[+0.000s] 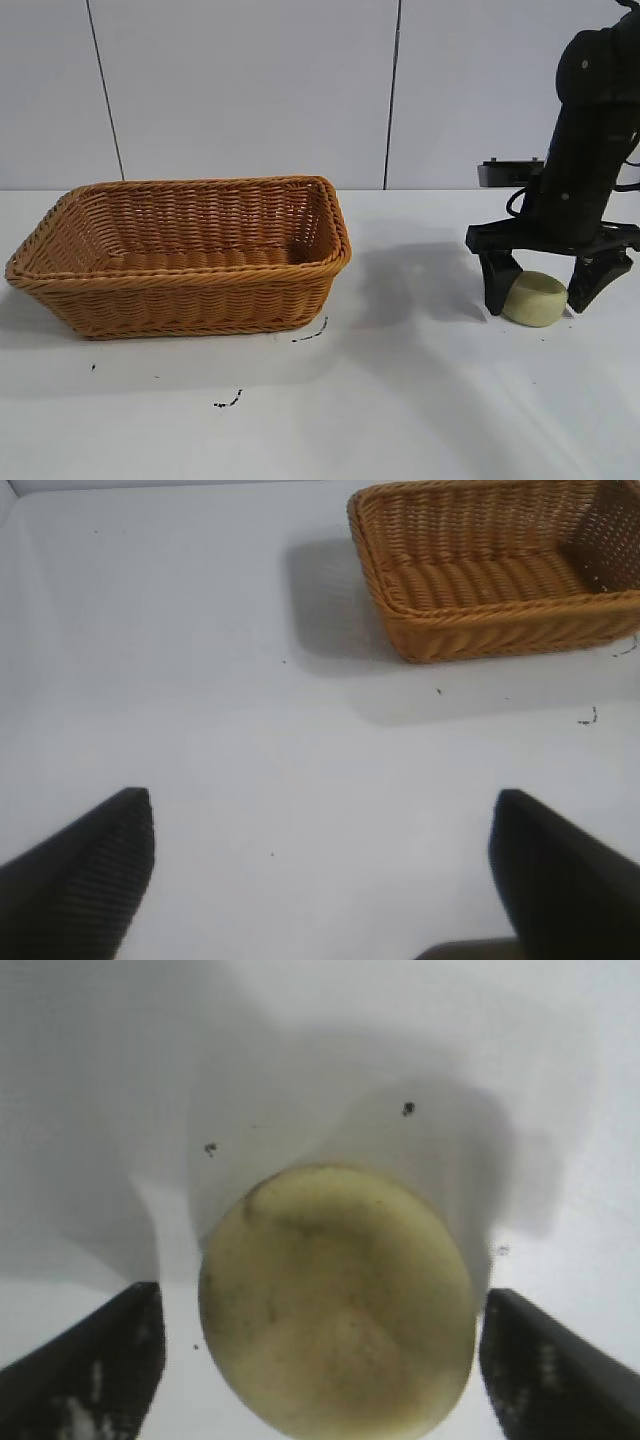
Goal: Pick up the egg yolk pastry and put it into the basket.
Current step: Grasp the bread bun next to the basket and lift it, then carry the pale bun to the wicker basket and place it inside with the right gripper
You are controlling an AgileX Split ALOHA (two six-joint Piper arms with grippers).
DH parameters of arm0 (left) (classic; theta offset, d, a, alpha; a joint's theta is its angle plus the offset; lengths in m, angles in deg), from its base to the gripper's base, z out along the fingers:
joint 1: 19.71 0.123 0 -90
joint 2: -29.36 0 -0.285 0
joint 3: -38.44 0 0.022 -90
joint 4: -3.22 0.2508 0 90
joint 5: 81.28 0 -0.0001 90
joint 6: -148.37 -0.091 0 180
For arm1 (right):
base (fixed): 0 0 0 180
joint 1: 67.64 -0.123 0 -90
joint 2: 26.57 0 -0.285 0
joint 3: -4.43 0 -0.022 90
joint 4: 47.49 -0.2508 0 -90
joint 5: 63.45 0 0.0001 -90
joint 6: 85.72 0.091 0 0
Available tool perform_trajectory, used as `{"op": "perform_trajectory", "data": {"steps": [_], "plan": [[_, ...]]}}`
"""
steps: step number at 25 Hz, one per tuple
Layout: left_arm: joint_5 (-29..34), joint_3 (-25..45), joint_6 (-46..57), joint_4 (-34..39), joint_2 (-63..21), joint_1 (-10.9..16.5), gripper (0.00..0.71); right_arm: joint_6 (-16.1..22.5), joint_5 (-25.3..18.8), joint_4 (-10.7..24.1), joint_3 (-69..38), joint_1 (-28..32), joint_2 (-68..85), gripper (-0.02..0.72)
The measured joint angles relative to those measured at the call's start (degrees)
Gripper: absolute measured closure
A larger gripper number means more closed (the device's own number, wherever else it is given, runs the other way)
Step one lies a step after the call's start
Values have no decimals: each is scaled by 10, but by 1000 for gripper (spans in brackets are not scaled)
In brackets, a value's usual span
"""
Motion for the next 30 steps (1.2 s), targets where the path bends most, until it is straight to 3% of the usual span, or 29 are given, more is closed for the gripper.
{"op": "perform_trajectory", "data": {"steps": [3,6,9,17,20,25,30], "plan": [[0,0,0,0,0,0,17,0,2,1,0,0,0,458],[0,0,0,0,0,0,17,0,0,3,1,0,0,545],[0,0,0,0,0,0,17,0,-28,5,17,0,1,564],[0,0,0,0,0,0,17,8,-176,-17,156,0,61,573],[0,0,0,0,0,0,17,21,-217,-8,214,-9,66,573],[0,0,0,0,0,0,17,26,-237,21,283,-59,65,573],[0,0,0,0,0,0,17,35,-239,21,338,-130,59,573]]}}
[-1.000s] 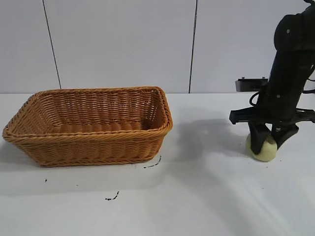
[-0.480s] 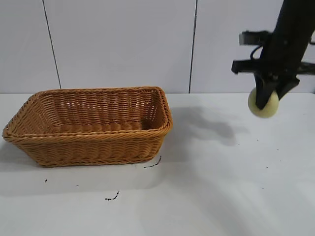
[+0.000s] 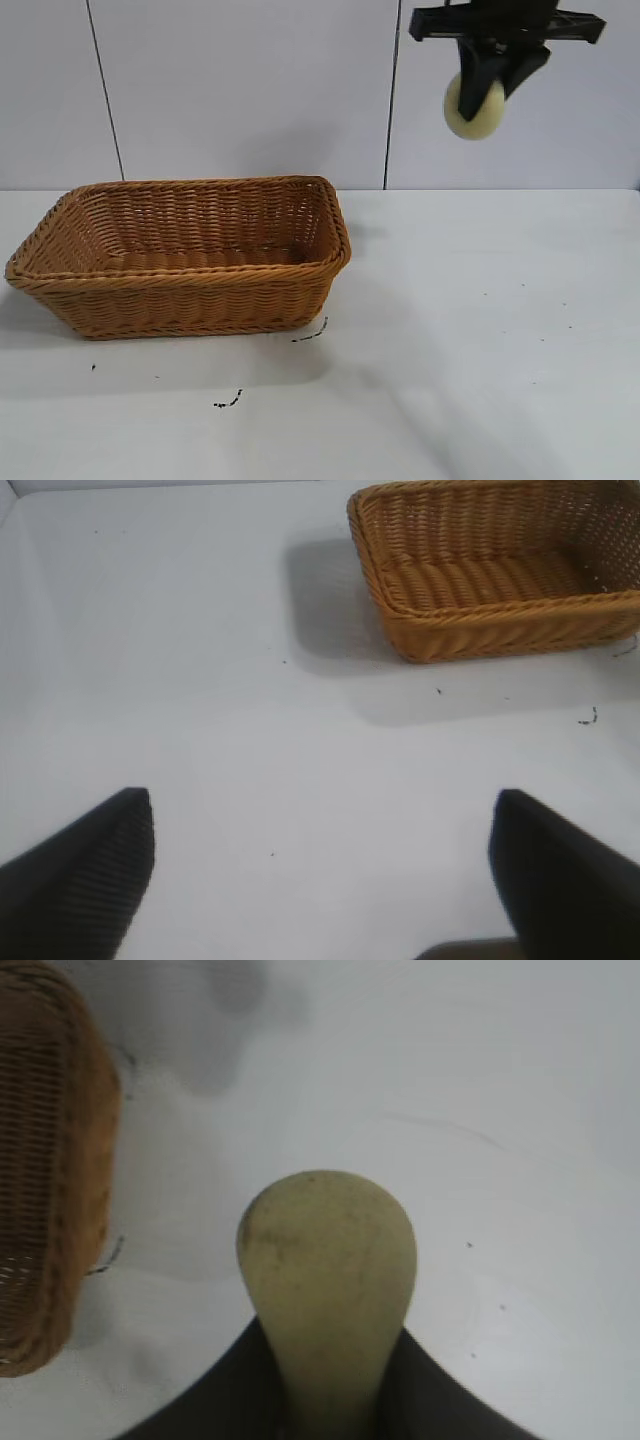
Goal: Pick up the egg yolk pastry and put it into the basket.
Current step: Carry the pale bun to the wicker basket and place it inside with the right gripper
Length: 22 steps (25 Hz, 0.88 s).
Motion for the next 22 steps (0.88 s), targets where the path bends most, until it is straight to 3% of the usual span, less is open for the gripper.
{"op": "perform_trajectory", "data": {"steps": [4,11,17,22], "plan": [[0,0,0,0,0,0,17,0,12,0,39,-78,-20,573],[0,0,0,0,0,0,17,2,94,-3,67,-188,-86,573],[0,0,0,0,0,0,17,31,161,0,68,-200,-173,574],[0,0,0,0,0,0,17,35,172,11,68,-194,-213,573]]}}
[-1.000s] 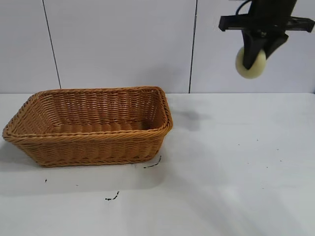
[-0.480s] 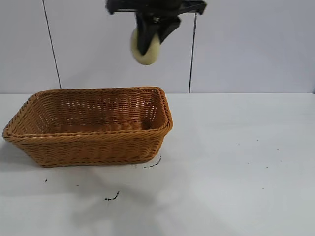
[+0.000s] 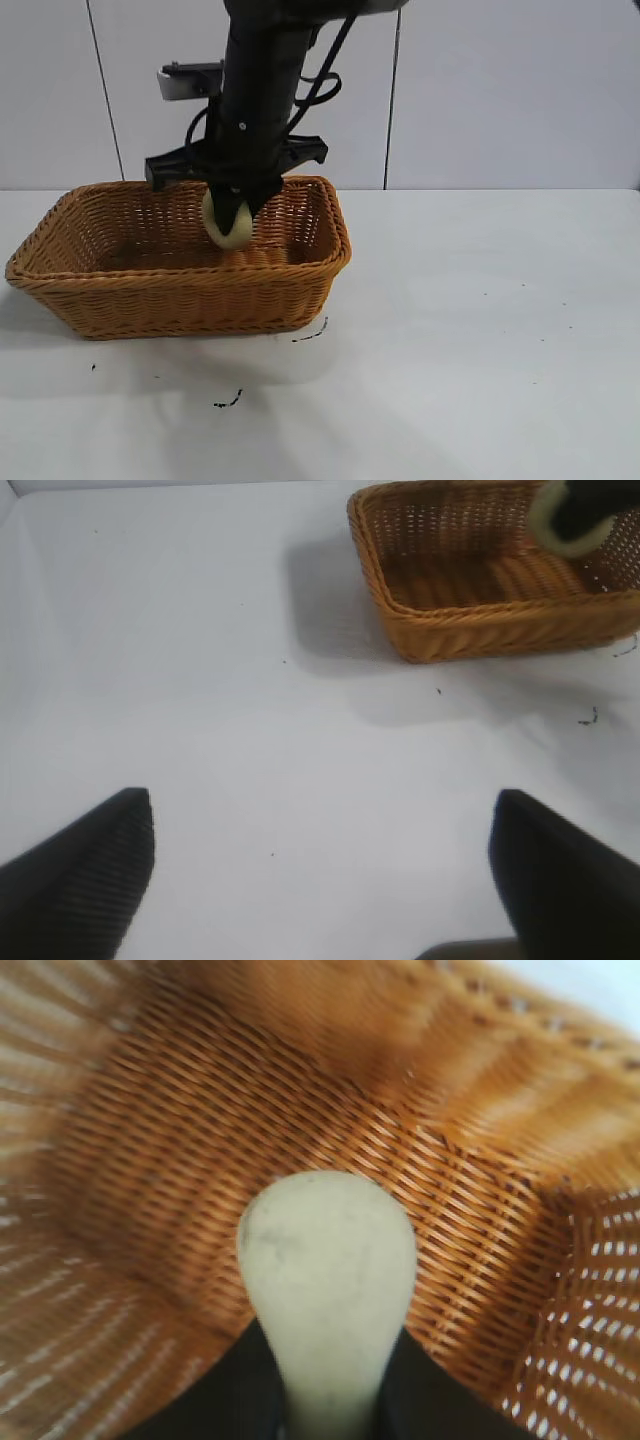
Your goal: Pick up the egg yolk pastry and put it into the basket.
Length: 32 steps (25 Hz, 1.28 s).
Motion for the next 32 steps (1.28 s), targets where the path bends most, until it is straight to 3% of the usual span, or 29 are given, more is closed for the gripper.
{"op": "perform_trajectory", "data": {"steps": [2,4,7,9,11,15,22,32], "plan": [[0,0,0,0,0,0,17,1,1,1,0,0,-1,565],[0,0,0,0,0,0,17,1,3,1,0,0,-1,510],[0,0,0,0,0,0,17,1,0,1,0,0,-1,316],[0,0,0,0,0,0,17,0,-15,1,6,0,0,141],[0,0,0,0,0,0,17,0,-29,3,18,0,2,59],[0,0,0,0,0,0,17,-1,-56,3,52,4,18,17],[0,0,0,0,0,0,17,-22,-106,18,121,46,42,15],[0,0,0,0,0,0,17,-34,-170,31,131,215,43,8]]}}
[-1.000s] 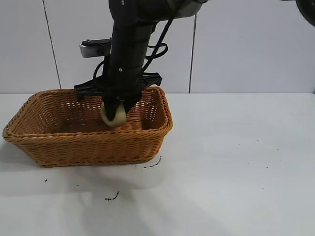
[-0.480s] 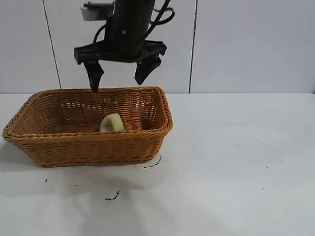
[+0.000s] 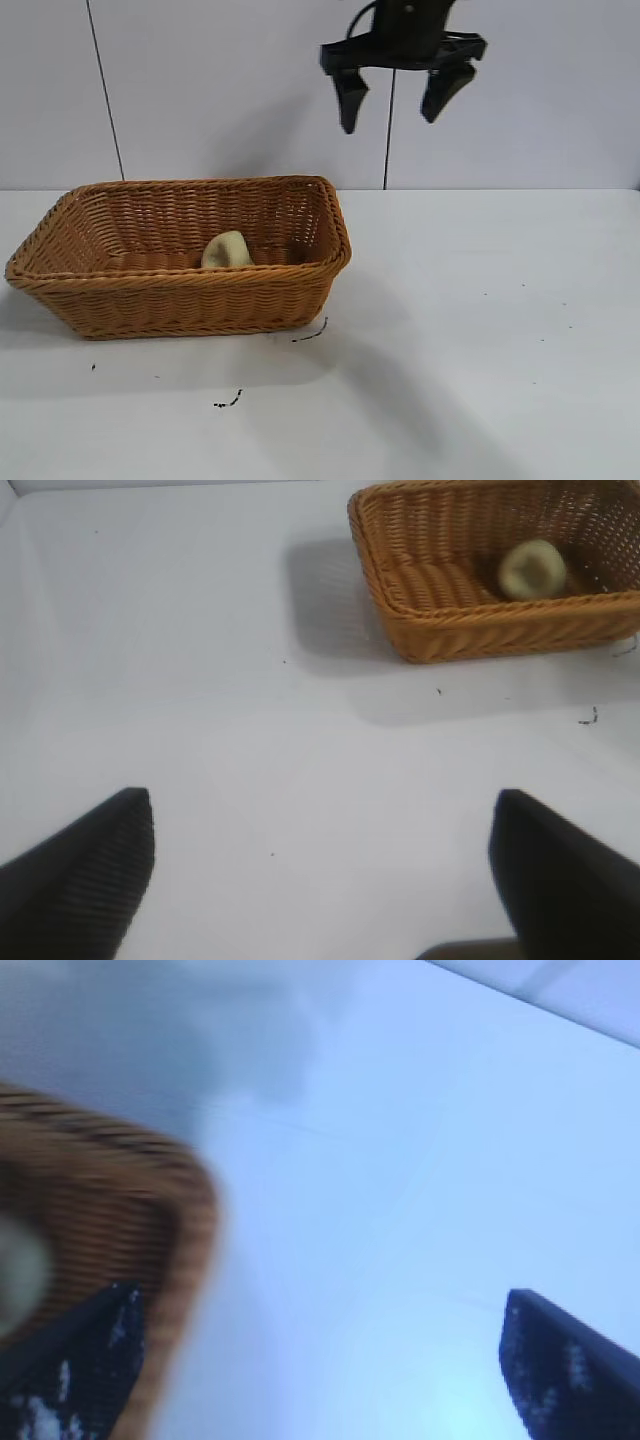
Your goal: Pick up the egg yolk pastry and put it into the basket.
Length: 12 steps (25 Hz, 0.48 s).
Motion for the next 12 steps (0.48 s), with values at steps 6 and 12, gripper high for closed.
{"op": "perform_trajectory", "data": {"steps": [6,12], "plan": [[0,0,0,0,0,0,17,0,-1,-2,0,88,0,8],[0,0,0,0,0,0,17,0,-2,-18,0,123,12,8]]}}
